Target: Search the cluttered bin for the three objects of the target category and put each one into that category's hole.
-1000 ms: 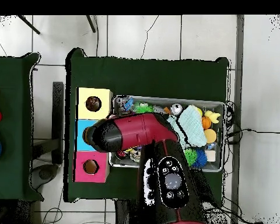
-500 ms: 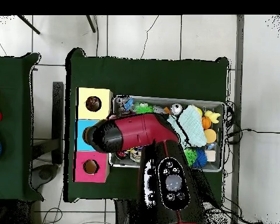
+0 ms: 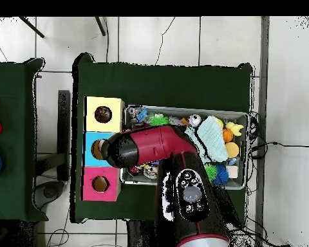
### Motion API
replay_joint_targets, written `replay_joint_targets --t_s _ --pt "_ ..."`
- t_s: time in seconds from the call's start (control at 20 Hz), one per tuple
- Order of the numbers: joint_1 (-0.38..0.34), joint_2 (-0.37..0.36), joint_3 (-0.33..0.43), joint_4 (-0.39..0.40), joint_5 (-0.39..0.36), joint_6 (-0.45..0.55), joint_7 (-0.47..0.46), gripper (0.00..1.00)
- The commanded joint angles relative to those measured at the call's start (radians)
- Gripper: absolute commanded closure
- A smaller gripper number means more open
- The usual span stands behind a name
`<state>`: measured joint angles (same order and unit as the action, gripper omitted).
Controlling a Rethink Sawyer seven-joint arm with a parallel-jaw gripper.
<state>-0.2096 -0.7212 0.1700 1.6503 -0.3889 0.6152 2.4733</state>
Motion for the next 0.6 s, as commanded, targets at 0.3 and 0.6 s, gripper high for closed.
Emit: replay_joint_targets --t_s 0.3,0.6 --pt "-0.037 0.157 0.07 -0.13 -0.16 0.057 -0.246 0.0" --pt "-0.03 0.208 0.097 -0.19 -0.174 0.086 -0.259 0.0"
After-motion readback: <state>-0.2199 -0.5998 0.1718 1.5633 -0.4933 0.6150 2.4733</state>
